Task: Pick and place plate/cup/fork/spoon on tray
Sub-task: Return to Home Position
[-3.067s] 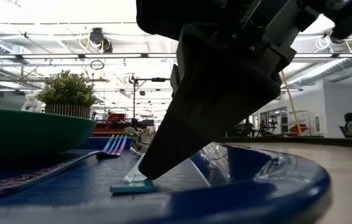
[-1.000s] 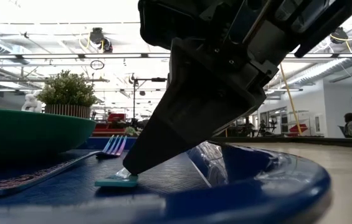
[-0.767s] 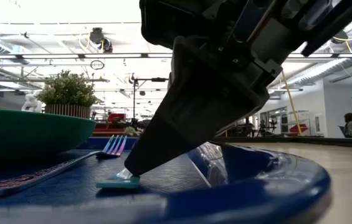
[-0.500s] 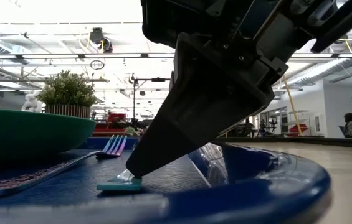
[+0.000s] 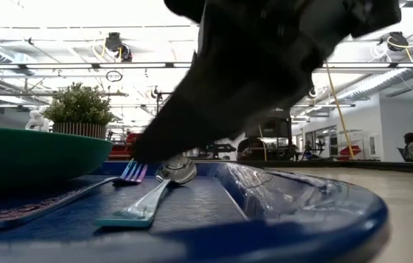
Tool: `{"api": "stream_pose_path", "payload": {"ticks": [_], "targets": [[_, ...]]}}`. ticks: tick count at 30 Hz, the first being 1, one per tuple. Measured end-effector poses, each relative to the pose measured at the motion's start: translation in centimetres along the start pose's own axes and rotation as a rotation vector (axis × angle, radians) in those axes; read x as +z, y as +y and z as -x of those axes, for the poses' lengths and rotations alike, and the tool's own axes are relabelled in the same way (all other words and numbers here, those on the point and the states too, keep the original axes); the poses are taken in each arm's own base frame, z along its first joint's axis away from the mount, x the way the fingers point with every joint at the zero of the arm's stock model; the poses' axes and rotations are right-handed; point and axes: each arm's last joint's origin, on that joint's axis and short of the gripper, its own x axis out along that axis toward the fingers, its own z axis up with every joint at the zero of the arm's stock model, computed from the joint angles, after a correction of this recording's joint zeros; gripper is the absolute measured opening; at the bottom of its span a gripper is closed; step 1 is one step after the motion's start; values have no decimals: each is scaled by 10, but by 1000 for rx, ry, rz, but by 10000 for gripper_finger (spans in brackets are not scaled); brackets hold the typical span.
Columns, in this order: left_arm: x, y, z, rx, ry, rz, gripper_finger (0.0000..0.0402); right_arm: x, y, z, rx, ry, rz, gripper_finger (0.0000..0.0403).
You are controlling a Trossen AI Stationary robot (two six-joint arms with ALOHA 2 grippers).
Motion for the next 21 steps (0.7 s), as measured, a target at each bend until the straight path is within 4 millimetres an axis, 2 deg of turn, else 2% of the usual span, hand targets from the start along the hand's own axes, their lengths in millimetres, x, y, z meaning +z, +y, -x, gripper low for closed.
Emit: {"api": "stream_pose_path", "payload": {"ticks": [12,16,21], "targets": [[0,0,0,0,0,0,8,23,7,38,-7,15,117,0],[0,0,-1,-16,-11,35,8,33,10,62,-16,29,177,0],[6,9,-8,-156,-105,85,8,49,13,95,-63,0,286,0]]}}
